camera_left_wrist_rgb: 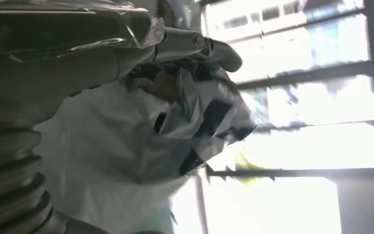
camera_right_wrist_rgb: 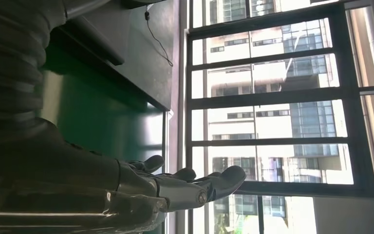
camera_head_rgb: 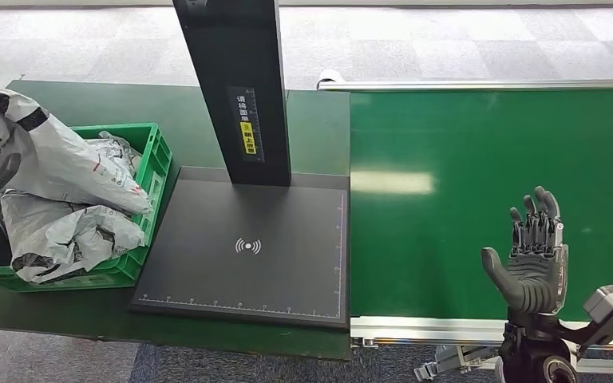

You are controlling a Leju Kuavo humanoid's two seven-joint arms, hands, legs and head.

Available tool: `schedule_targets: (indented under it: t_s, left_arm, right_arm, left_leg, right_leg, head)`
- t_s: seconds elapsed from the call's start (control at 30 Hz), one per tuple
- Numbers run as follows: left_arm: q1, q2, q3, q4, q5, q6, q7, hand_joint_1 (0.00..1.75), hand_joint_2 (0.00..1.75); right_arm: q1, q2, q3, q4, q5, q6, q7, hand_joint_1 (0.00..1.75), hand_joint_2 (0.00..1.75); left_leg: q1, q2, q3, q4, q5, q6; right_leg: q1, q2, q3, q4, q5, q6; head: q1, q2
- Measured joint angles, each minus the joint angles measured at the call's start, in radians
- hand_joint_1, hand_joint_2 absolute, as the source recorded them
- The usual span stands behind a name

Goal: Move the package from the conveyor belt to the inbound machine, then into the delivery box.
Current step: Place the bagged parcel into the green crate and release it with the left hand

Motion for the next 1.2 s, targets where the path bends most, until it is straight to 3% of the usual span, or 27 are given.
schedule_targets:
  t_s: [0.1,0.33,0.37,0.43,0.5,0.83,0.97,1.07,1.2]
  left_arm:
    - [0.071,-0.053,0.014,-0.091,0.236,-0.078,-0.020,0.00,1.75]
    - [0.106,-0.080,0.022,-0.145,0.227,-0.079,-0.068,0.00,1.75]
    - [0.110,-0.095,0.023,-0.173,0.191,-0.061,-0.109,0.00,1.75]
    - [0.137,-0.165,0.018,-0.333,0.012,0.061,-0.261,0.00,1.75]
    - [0.164,-0.229,0.009,-0.492,-0.130,0.170,-0.360,0.00,1.75]
    - [0.184,-0.273,-0.015,-0.629,-0.246,0.242,-0.420,0.00,1.75]
    - [0.212,-0.281,-0.057,-0.660,-0.238,0.194,-0.416,0.00,1.75]
    - [0.262,-0.294,-0.118,-0.666,-0.231,0.118,-0.373,0.00,1.75]
    - [0.342,-0.338,-0.282,-0.573,-0.286,0.045,-0.304,0.00,1.75]
  right_arm:
    - [0.015,0.004,-0.001,-0.006,0.001,0.005,0.004,0.00,1.75]
    - [0.028,0.009,-0.002,-0.010,0.001,0.006,0.005,0.00,1.75]
    - [0.033,0.014,-0.002,-0.014,0.004,0.006,0.006,0.00,1.75]
    - [0.062,0.042,-0.006,-0.035,0.023,0.014,0.005,0.00,1.75]
    - [0.089,0.071,-0.013,-0.053,0.039,0.022,0.004,0.00,1.75]
    - [0.092,0.089,-0.022,-0.062,0.045,0.031,0.003,0.00,1.75]
    - [0.084,0.090,-0.022,-0.061,0.053,0.036,0.003,0.00,1.75]
    - [0.075,0.091,-0.013,-0.054,0.074,0.043,0.004,0.00,1.75]
    - [0.051,0.097,0.042,-0.021,0.137,0.044,-0.003,0.00,1.75]
  left_leg:
    - [0.000,0.000,0.000,0.000,-0.001,0.000]
    - [0.000,-0.001,0.000,0.000,-0.001,0.001]
    - [0.000,-0.001,0.000,0.000,-0.001,0.001]
    - [0.000,-0.001,0.000,0.000,-0.001,0.001]
    - [0.000,-0.001,0.000,0.000,-0.001,0.001]
    - [0.000,-0.001,0.000,0.000,-0.001,0.001]
    - [0.000,-0.001,0.000,0.000,-0.001,0.001]
    - [0.000,-0.001,0.000,0.000,-0.002,0.001]
    - [-0.001,-0.001,0.000,0.000,-0.002,0.001]
  right_leg:
    - [0.000,0.000,0.000,0.000,-0.001,0.000]
    - [0.000,-0.001,0.000,0.000,-0.001,0.000]
    - [0.000,-0.001,0.000,0.000,-0.001,0.000]
    - [0.000,-0.001,0.000,0.000,-0.001,0.000]
    - [0.000,0.000,0.000,0.000,-0.001,0.000]
    - [0.000,-0.001,0.000,0.000,-0.001,0.000]
    - [0.000,-0.001,0.000,0.000,-0.001,0.001]
    - [0.000,0.000,0.000,0.000,-0.001,0.001]
    - [-0.001,-0.001,0.000,-0.001,-0.001,0.001]
  head:
    - [0.000,0.000]
    - [0.000,0.000]
    - [0.000,0.000]
    - [0.000,0.000]
    - [0.000,0.000]
    - [0.000,0.000]
    - [0.000,0.000]
    - [0.000,0.000]
    - [0.000,0.000]
